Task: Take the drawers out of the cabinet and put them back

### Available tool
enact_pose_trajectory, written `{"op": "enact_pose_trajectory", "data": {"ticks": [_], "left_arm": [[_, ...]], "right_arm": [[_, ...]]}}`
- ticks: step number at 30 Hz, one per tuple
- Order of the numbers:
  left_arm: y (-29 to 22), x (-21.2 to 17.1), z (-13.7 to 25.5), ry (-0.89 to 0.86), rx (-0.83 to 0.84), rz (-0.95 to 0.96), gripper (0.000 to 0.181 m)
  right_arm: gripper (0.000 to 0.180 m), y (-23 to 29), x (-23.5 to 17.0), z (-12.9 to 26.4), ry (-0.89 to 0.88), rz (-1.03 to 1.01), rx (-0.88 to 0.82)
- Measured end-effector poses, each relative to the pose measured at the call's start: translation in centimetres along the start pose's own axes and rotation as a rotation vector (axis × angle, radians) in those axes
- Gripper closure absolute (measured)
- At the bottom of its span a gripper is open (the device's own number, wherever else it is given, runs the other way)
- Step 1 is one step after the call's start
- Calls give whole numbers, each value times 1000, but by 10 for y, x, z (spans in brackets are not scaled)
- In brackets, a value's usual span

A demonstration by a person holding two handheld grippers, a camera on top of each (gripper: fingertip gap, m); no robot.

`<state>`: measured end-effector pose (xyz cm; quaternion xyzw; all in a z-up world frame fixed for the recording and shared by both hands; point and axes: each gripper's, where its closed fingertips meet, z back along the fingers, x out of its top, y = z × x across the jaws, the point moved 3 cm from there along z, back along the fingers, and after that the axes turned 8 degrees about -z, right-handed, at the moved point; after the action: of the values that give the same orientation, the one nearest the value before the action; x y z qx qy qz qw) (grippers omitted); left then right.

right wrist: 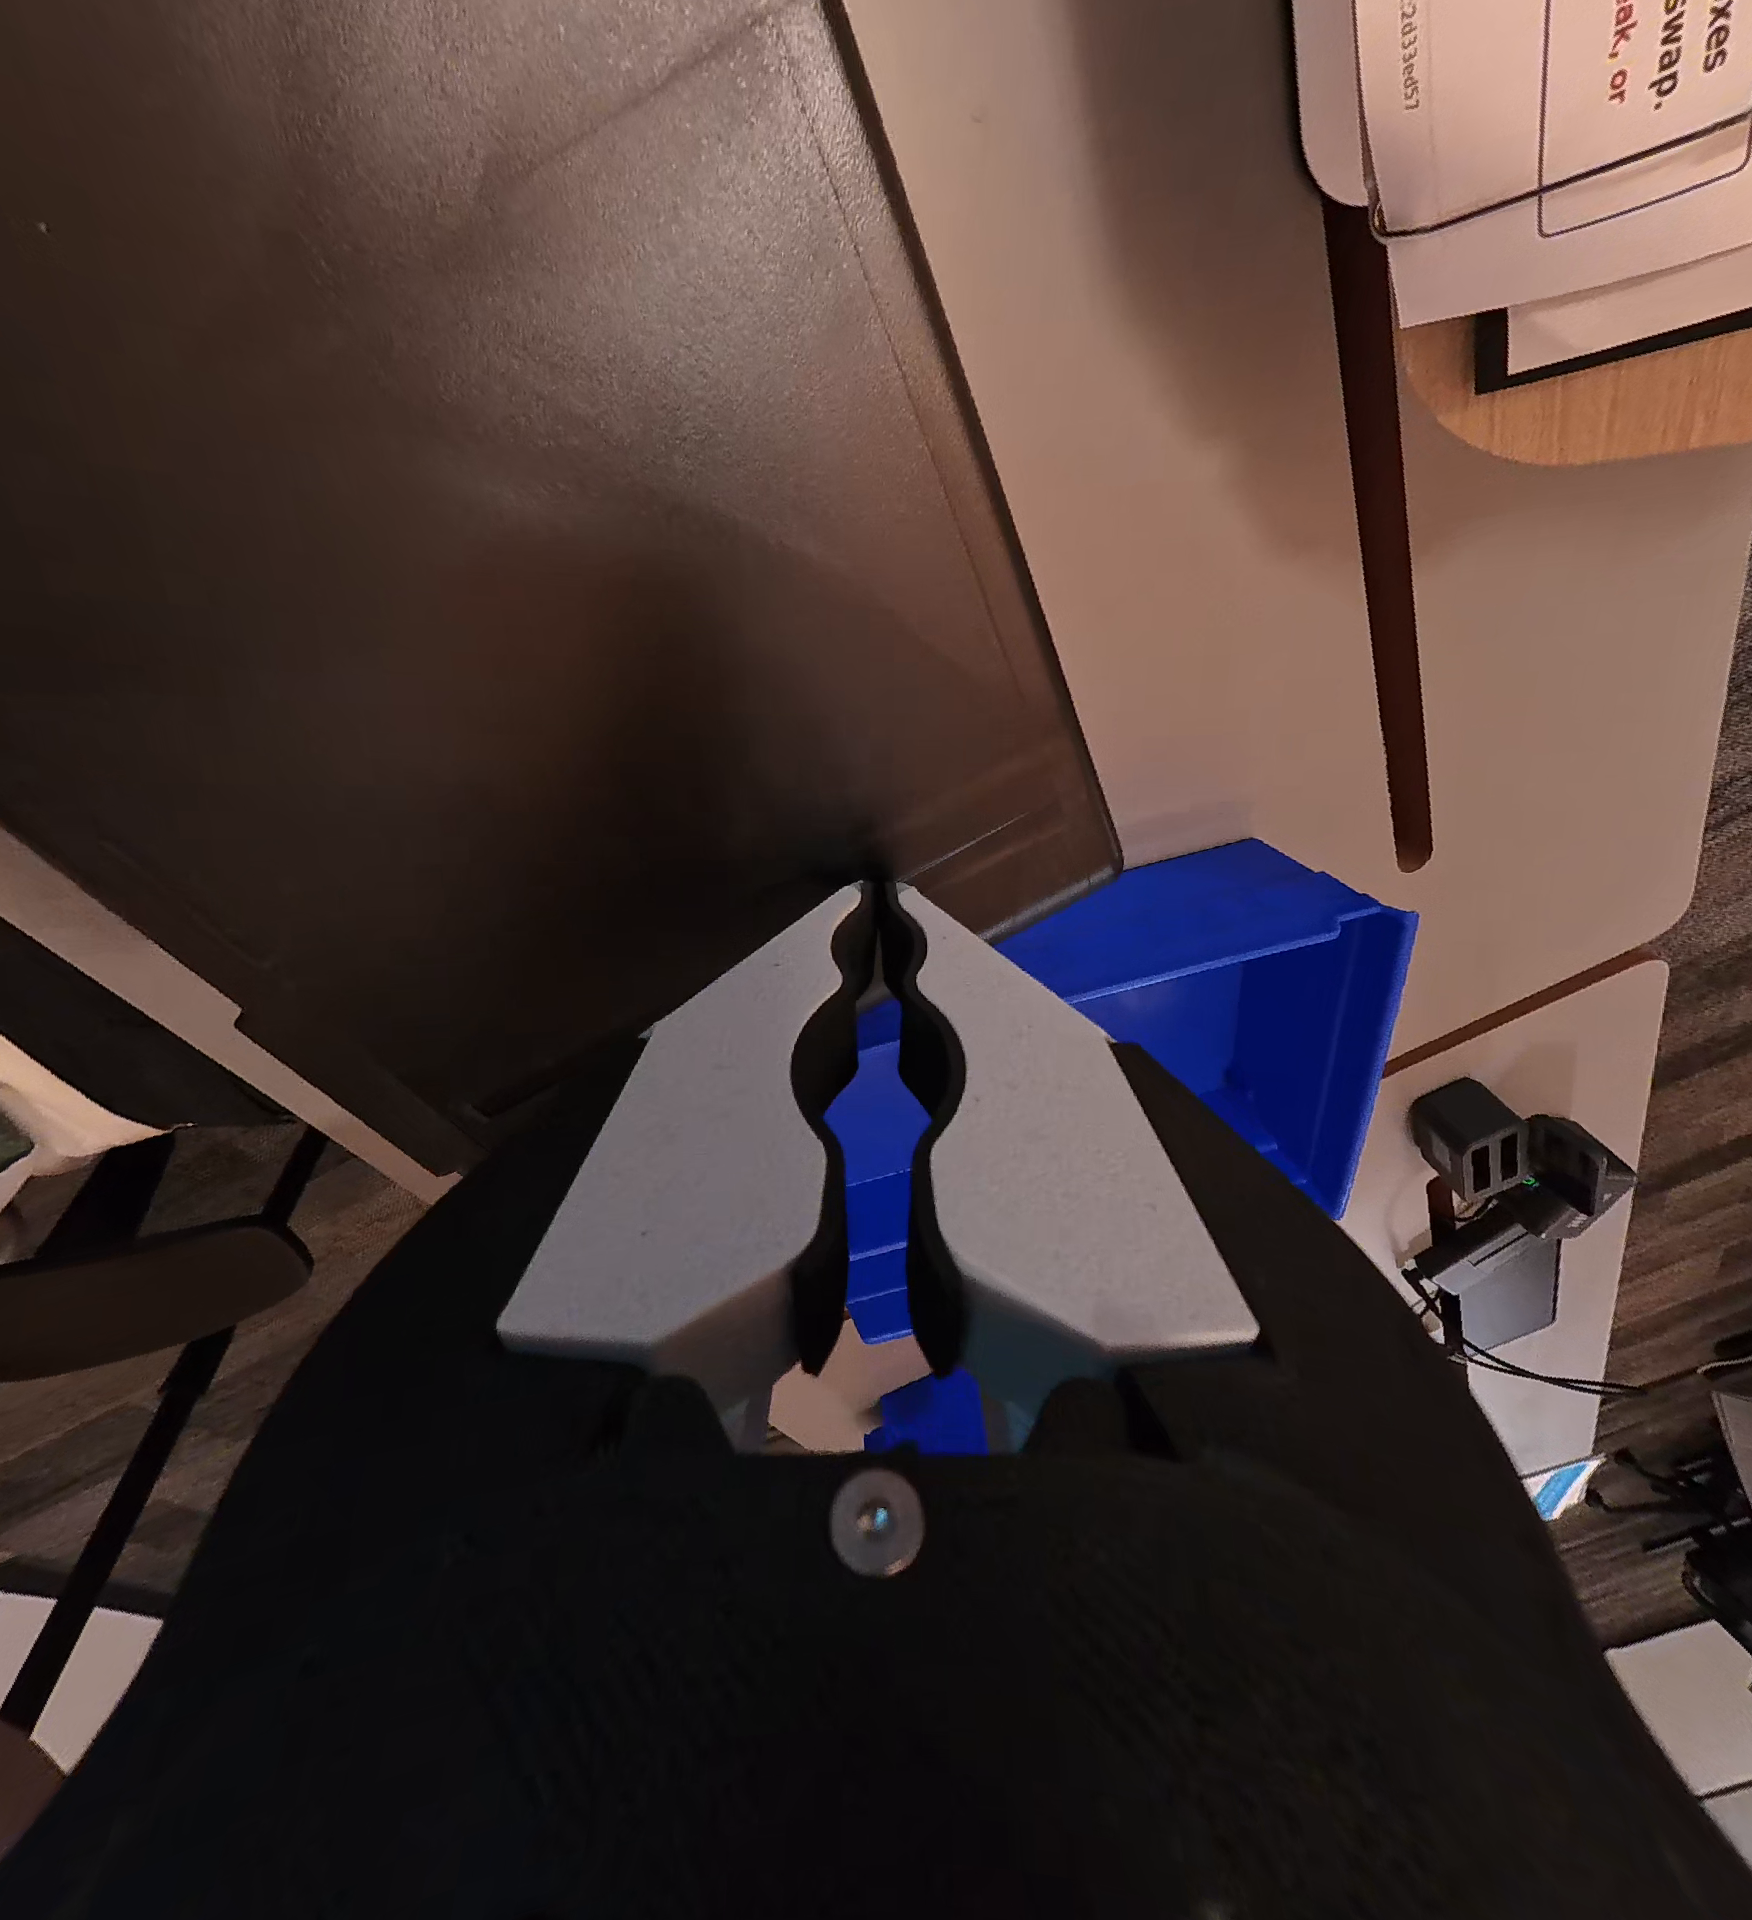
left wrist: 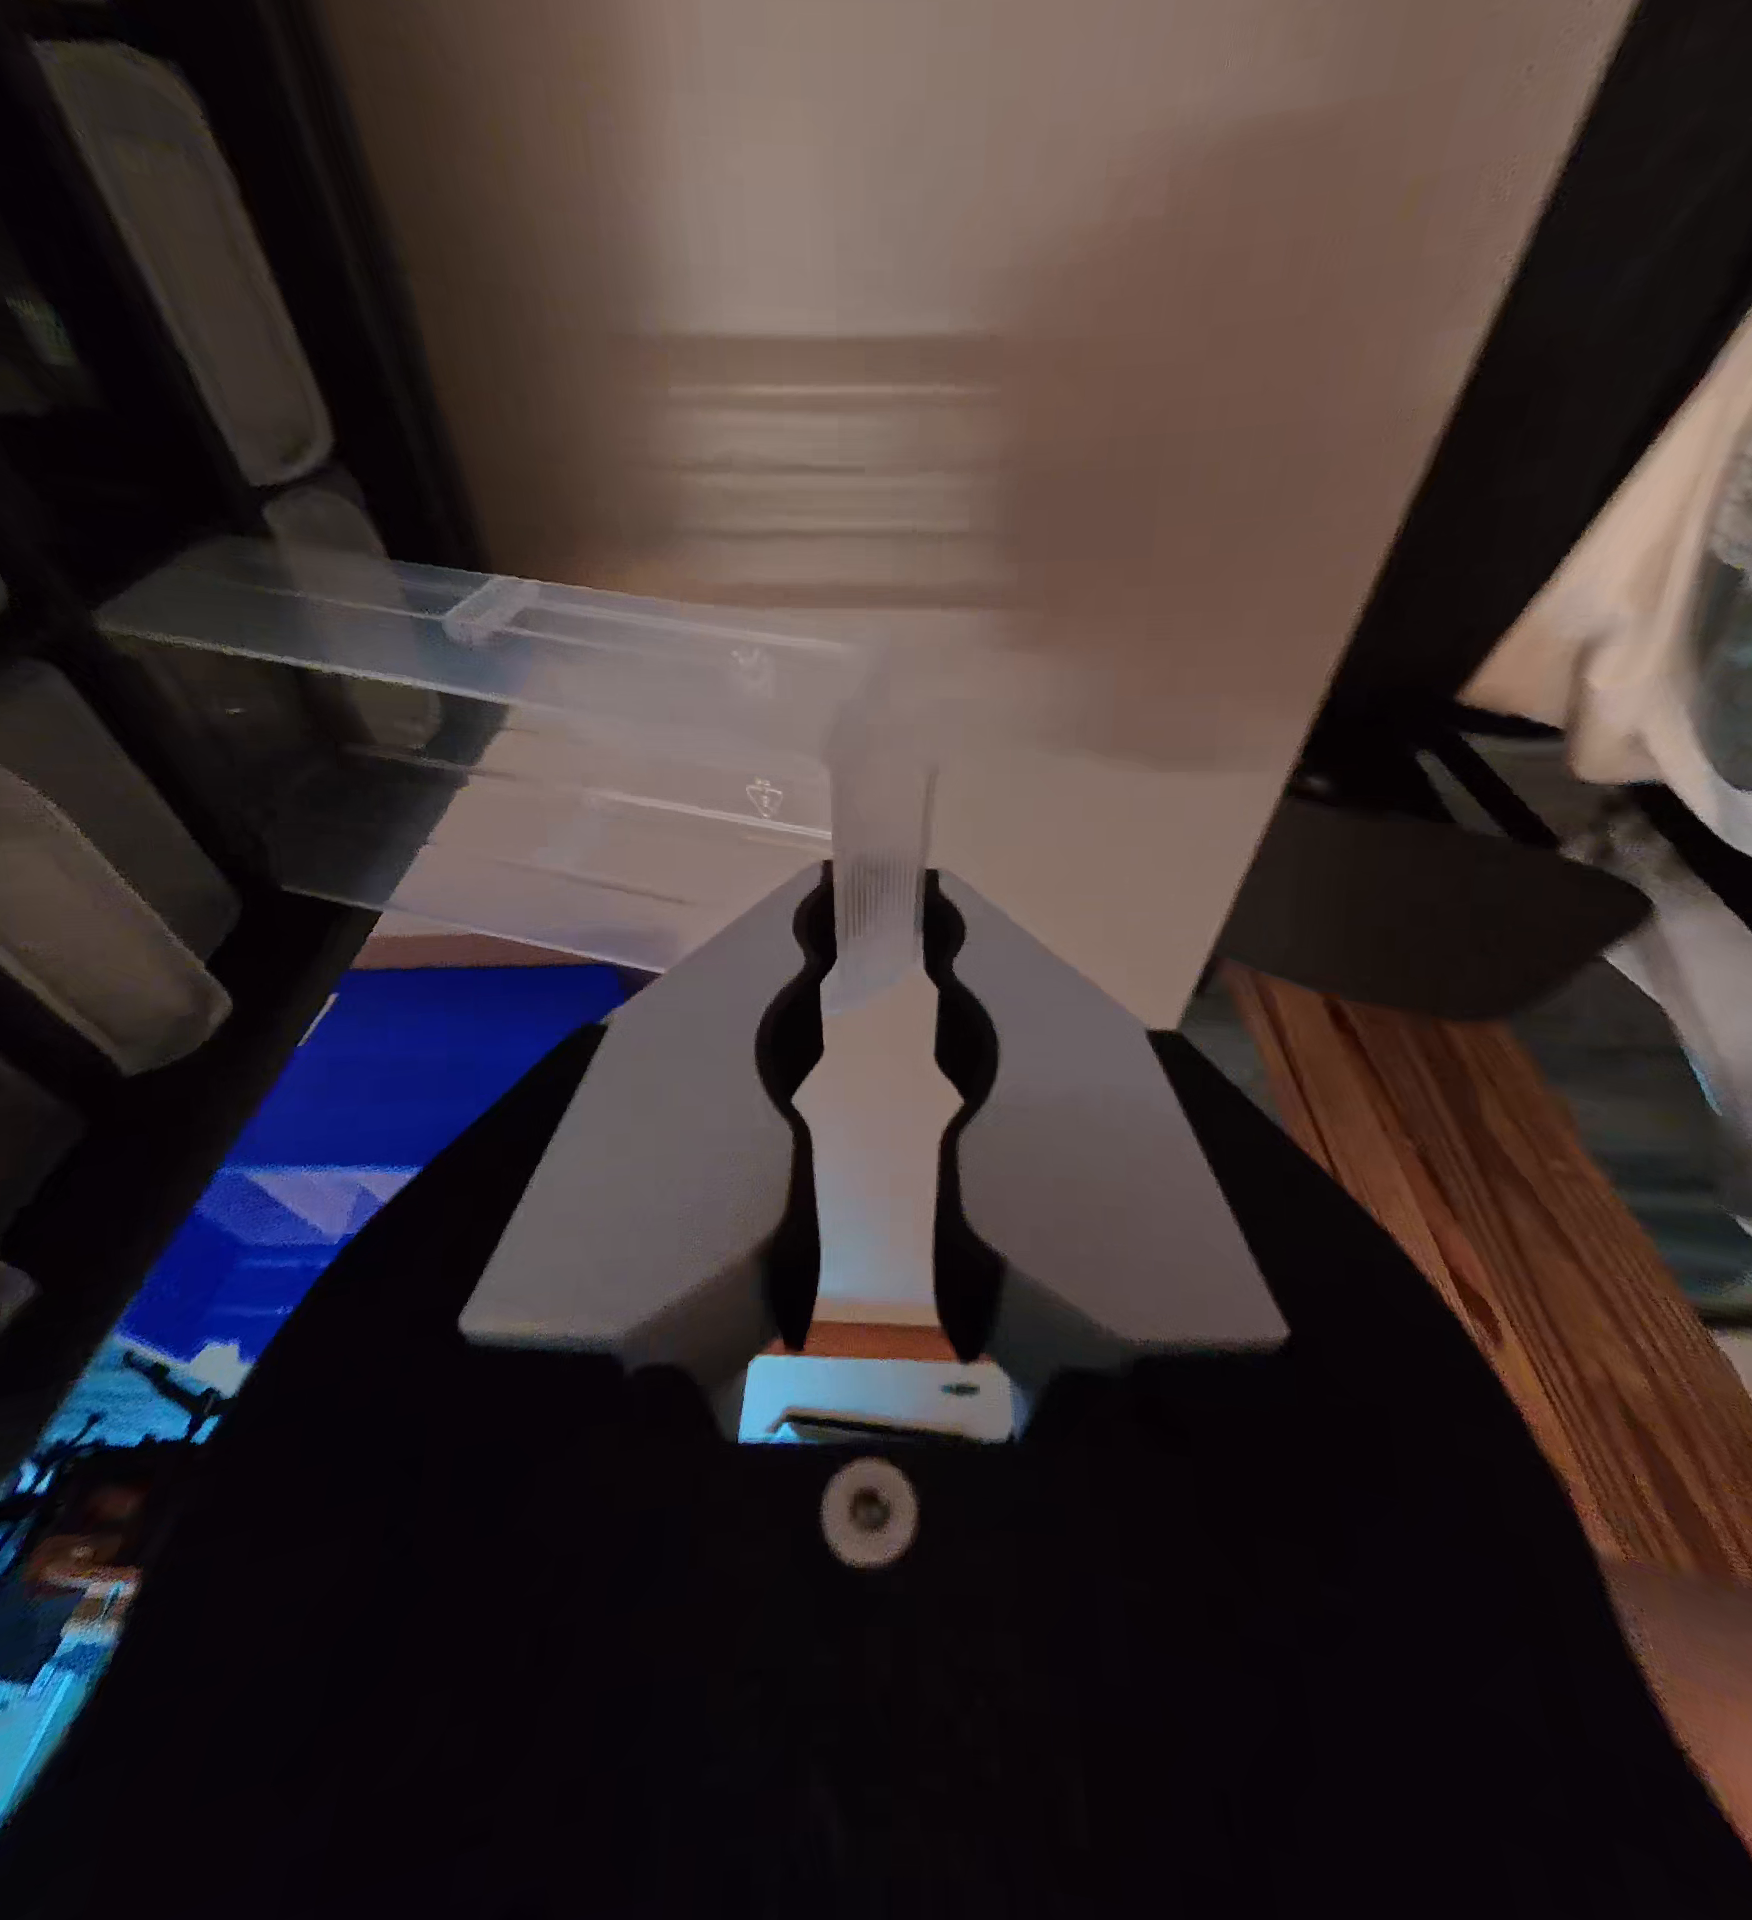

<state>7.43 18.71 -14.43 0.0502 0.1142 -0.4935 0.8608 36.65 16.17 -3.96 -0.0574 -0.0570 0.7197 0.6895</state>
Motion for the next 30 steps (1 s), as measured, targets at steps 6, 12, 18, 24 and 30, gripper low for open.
{"op": "enact_pose_trajectory", "data": {"ticks": [6, 12, 18, 24, 30], "left_arm": [[-1, 5, -6, -97, 286, 69, 166], [-3, 6, -4, -157, 581, 94, 164], [-8, 11, -4, -150, 993, 25, 161], [-15, 19, -6, -130, 1401, -64, 165], [-17, 19, -16, -130, 1715, -48, 169]], "right_arm": [[180, -1, 0, 0, -15, -9, 19], [180, -1, -1, 0, -39, -12, 23], [180, -1, -2, 0, -74, -27, 45], [180, -1, -2, 0, -75, -19, 31], [180, -1, -1, 0, -58, -11, 17]]}}
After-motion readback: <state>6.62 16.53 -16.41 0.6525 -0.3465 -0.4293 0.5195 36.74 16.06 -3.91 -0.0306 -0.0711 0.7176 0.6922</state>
